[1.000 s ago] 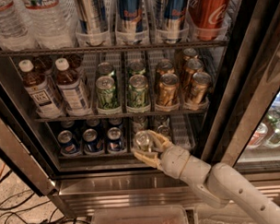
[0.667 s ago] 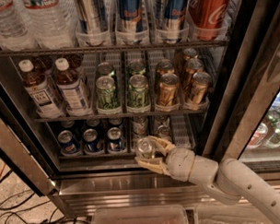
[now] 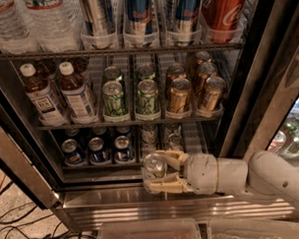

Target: Pick 7up can from bottom shelf of fridge

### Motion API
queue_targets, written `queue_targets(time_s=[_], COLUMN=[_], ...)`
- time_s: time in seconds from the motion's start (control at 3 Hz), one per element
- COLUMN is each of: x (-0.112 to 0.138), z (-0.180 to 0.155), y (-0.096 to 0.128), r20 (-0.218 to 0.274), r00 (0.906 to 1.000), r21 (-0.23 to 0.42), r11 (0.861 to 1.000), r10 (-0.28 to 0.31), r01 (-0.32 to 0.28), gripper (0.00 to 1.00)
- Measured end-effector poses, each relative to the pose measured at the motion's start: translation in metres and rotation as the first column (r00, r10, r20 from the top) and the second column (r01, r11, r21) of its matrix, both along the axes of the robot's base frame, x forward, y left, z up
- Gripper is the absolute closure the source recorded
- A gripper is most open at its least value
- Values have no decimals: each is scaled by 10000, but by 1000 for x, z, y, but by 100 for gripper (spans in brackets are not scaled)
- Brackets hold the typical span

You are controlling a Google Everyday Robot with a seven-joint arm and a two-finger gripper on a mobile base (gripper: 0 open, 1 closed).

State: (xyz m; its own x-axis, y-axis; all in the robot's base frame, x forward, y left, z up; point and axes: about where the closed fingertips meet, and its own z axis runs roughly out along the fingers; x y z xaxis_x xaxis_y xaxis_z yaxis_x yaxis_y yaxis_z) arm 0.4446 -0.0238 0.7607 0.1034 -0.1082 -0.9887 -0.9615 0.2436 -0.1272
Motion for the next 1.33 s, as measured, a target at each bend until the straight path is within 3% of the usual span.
queue_targets(time_s=[0.33,0.67,1.0,1.33], x=[-26,-39,-54,-55], z=[48,97,154,159], y=[7,13,17,17], r20=[-748,-1250,-978,-924], r00=[9924,9803,9770,9764], r21=[-316,-887,-991,-1029], r11=[9945,9824,9750,9735], r10=[972,1528,1894,1951], r01=[-998,-1644,-1989,-2043], gripper=[100,100,100,100])
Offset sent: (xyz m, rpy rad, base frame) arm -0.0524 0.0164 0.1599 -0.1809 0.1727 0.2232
